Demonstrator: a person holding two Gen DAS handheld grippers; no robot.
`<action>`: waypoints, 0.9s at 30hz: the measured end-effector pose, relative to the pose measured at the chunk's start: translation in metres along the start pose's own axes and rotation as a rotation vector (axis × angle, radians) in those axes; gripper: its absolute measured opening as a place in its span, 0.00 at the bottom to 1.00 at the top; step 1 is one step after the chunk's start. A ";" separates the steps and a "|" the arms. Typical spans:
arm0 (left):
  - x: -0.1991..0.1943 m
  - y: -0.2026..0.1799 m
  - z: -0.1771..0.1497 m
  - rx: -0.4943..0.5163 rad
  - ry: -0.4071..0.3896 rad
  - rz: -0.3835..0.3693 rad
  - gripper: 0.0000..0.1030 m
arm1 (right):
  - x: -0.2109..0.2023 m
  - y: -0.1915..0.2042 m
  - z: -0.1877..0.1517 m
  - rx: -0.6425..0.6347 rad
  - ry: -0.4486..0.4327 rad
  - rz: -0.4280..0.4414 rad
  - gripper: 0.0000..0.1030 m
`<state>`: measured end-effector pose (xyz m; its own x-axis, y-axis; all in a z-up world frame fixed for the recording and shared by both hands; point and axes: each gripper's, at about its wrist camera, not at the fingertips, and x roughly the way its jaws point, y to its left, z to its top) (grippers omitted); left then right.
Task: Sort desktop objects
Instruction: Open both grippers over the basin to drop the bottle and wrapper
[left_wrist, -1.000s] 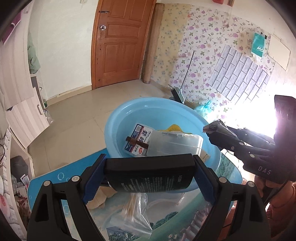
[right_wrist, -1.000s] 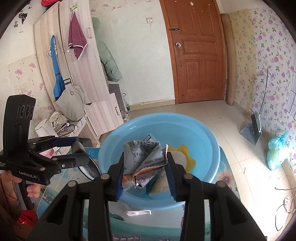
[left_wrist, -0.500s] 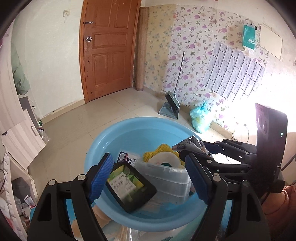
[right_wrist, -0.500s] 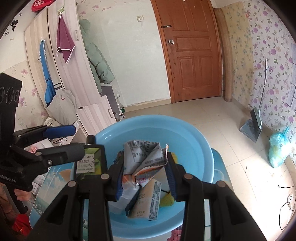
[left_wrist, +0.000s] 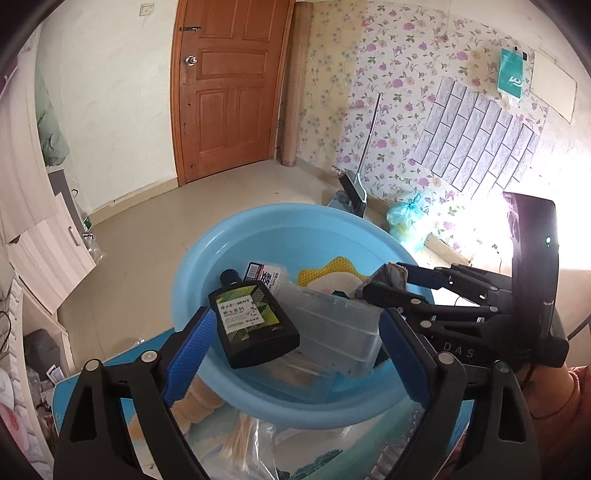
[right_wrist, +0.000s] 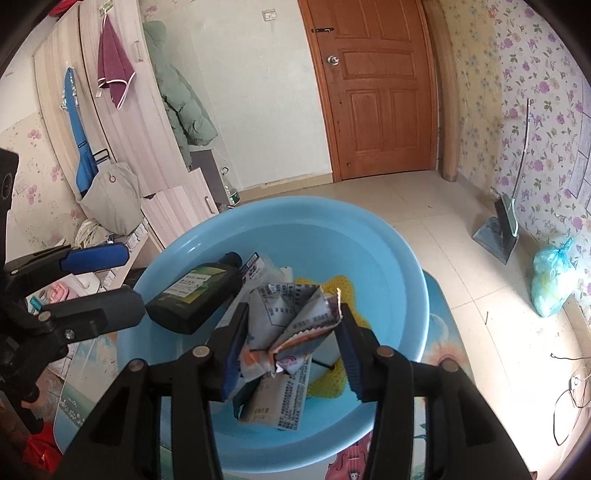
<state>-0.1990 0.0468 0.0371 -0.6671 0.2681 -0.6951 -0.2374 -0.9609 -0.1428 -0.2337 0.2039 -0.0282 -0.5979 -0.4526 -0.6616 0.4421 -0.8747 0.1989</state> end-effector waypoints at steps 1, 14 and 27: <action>-0.003 0.002 -0.004 -0.005 0.003 0.008 0.94 | -0.001 0.001 0.000 0.004 0.005 -0.013 0.47; -0.043 0.039 -0.071 -0.088 0.038 0.089 0.99 | -0.039 0.033 -0.022 -0.047 -0.006 -0.023 0.54; -0.057 0.079 -0.149 -0.217 0.095 0.173 0.99 | -0.059 0.053 -0.061 -0.058 0.057 -0.008 0.54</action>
<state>-0.0743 -0.0549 -0.0397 -0.6131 0.1012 -0.7835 0.0375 -0.9869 -0.1568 -0.1342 0.1954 -0.0228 -0.5628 -0.4338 -0.7036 0.4769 -0.8657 0.1522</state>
